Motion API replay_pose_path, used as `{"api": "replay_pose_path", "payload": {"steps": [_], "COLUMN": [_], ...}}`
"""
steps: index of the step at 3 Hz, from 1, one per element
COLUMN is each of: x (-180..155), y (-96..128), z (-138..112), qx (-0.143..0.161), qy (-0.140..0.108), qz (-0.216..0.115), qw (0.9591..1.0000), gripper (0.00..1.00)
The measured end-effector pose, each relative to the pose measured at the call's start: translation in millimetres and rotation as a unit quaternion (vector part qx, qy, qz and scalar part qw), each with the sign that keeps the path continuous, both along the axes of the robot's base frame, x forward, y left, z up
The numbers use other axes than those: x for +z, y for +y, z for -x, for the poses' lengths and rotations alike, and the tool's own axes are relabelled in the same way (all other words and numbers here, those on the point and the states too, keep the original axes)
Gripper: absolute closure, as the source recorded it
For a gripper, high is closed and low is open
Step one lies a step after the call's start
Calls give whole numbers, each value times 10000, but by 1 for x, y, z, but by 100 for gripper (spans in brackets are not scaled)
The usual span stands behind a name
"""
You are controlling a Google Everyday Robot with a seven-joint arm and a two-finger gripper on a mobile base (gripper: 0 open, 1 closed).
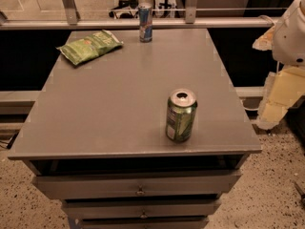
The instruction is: Move green can near green jalapeno chip bag
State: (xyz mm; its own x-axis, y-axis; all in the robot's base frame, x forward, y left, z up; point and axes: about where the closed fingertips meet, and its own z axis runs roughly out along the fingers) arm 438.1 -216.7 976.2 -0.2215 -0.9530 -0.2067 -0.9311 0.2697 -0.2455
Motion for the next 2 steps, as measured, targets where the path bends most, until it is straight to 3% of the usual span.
{"api": "replay_pose_path", "payload": {"steps": [1,2], "x": [0,-14], "y": [0,16], "z": [0,-9], "qx": [0,164], "qy": [-1,24], "qz": [0,-566], "qw": [10000,9983], "gripper": [0,0]}}
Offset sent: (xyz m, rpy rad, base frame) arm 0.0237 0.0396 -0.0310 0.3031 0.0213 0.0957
